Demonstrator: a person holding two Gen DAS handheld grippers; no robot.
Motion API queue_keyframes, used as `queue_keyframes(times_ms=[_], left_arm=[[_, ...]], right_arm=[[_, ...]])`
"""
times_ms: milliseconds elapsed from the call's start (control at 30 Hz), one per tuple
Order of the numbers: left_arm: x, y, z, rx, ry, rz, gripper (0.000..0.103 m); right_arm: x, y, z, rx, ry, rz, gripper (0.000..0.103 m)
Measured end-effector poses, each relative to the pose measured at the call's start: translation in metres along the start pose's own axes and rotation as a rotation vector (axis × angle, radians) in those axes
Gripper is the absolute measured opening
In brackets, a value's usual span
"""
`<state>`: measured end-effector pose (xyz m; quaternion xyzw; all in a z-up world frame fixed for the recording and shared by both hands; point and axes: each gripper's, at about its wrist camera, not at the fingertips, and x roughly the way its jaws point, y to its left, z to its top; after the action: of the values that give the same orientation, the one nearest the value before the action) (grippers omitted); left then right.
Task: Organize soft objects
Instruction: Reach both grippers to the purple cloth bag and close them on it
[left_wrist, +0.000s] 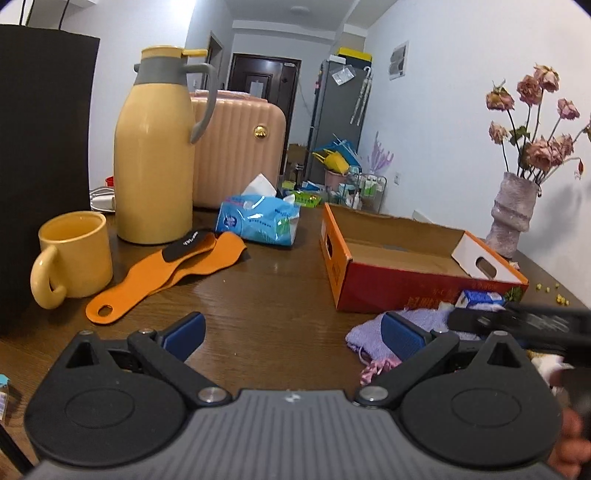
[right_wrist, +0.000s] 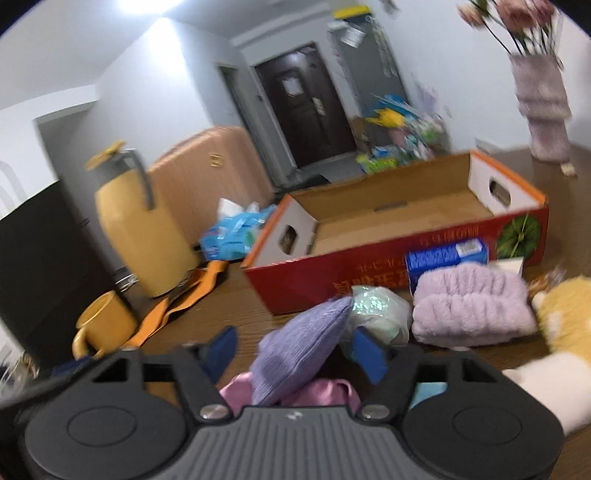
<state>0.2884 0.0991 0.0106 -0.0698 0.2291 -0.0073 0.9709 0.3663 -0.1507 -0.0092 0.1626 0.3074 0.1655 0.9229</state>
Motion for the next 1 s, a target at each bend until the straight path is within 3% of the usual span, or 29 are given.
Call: queue_keyframes(times_ms=[33, 67, 133, 267, 333, 433, 500, 633, 733, 800, 900, 1000], left_arm=[[-0.001, 0.000, -0.002, 0.005, 0.002, -0.005, 0.103], [-0.002, 0.000, -0.003, 0.010, 0.004, -0.006, 0.103], [-0.005, -0.001, -0.004, 0.017, 0.000, -0.002, 0.103], [-0.024, -0.005, -0.004, 0.012, -0.022, -0.014, 0.103], [-0.042, -0.010, -0.006, 0.012, -0.040, -0.049, 0.103], [-0.073, -0.016, -0.016, 0.007, -0.073, -0.090, 0.103], [-0.086, -0.019, -0.026, -0.007, -0.070, -0.110, 0.103], [-0.096, -0.026, -0.057, -0.047, 0.008, -0.164, 0.103], [-0.094, -0.038, -0.079, -0.045, 0.080, -0.229, 0.103], [-0.093, -0.049, -0.091, 0.000, 0.096, -0.269, 0.103], [-0.086, -0.064, -0.101, 0.073, 0.116, -0.281, 0.103], [-0.082, -0.070, -0.105, 0.085, 0.125, -0.310, 0.101]], right_arm=[[0.008, -0.001, 0.000, 0.013, 0.007, 0.009, 0.037], [0.014, -0.005, -0.001, 0.022, 0.013, 0.022, 0.029], [0.017, -0.011, -0.003, 0.040, 0.022, 0.050, 0.023], [-0.018, -0.013, -0.005, 0.024, -0.069, 0.145, 0.021], [-0.051, -0.016, -0.005, 0.002, -0.108, 0.233, 0.021], [-0.103, -0.027, -0.017, -0.021, -0.064, 0.420, 0.021], [-0.129, -0.036, -0.039, -0.047, -0.001, 0.485, 0.021], [-0.145, -0.052, -0.092, -0.045, 0.189, 0.468, 0.022], [-0.142, -0.062, -0.120, -0.026, 0.243, 0.414, 0.022], [-0.143, -0.067, -0.125, -0.018, 0.234, 0.358, 0.027], [-0.141, -0.076, -0.122, -0.006, 0.186, 0.273, 0.043], [-0.146, -0.077, -0.123, -0.033, 0.139, 0.178, 0.044]])
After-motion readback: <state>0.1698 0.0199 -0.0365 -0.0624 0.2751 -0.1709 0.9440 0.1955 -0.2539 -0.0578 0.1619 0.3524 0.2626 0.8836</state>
